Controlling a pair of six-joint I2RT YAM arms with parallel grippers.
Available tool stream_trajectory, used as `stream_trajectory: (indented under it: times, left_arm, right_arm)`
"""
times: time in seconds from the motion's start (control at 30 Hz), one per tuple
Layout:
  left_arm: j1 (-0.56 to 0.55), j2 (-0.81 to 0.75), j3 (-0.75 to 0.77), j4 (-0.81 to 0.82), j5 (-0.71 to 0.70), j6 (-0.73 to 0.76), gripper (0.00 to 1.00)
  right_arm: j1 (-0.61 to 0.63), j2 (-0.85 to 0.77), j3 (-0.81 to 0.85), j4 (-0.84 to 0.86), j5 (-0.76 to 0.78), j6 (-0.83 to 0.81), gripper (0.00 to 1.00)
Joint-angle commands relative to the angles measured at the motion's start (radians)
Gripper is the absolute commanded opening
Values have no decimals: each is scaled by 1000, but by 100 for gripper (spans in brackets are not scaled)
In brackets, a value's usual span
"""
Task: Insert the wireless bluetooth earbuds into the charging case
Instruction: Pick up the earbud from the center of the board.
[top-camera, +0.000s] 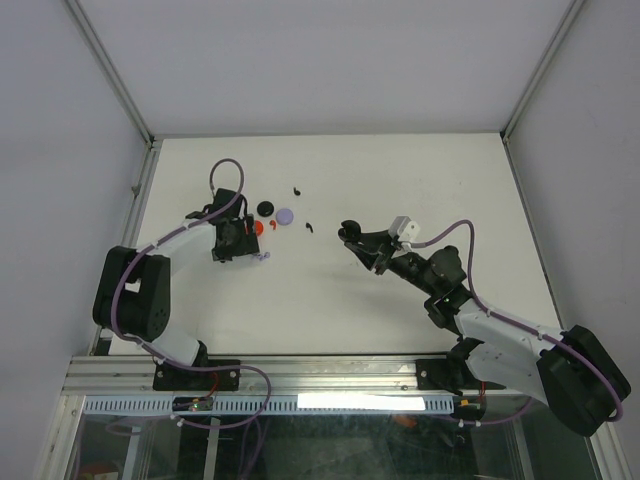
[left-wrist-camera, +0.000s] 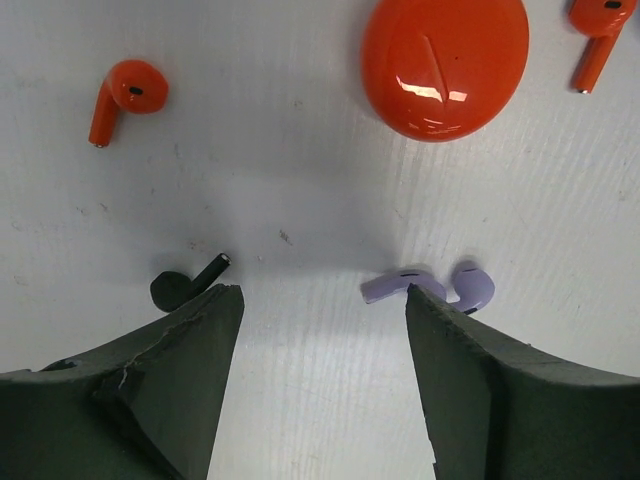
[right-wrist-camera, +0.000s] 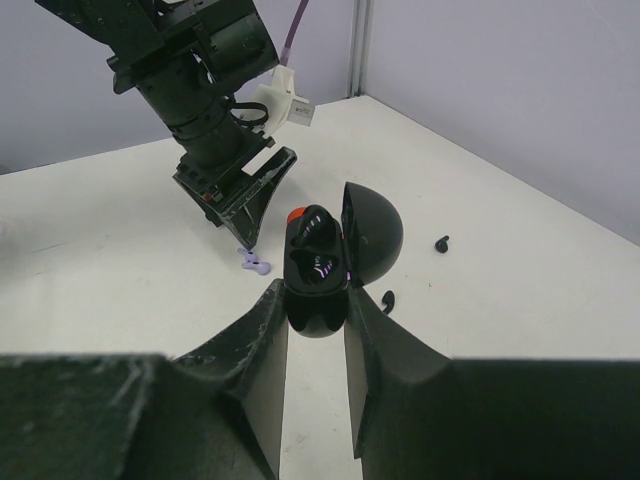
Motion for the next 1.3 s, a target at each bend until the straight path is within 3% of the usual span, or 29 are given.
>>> stream_trajectory:
  times: [0.0,0.37,0.87,1.27]
  left_arm:
    - [8,-80,6,-5,19,3,68]
    - [21,-86,58,-56,-86,-12,72]
    - [45,107,166,-66,-57,69,71]
    - [44,89,128,-90,38,84,63]
  right_arm:
    - [3,-12,5,73,5,4,0]
    - [3,-28,3,60,9,1,0]
    - [0,-37,-8,68,15,0,0]
    - [-2,-39,-14,79,13,6,0]
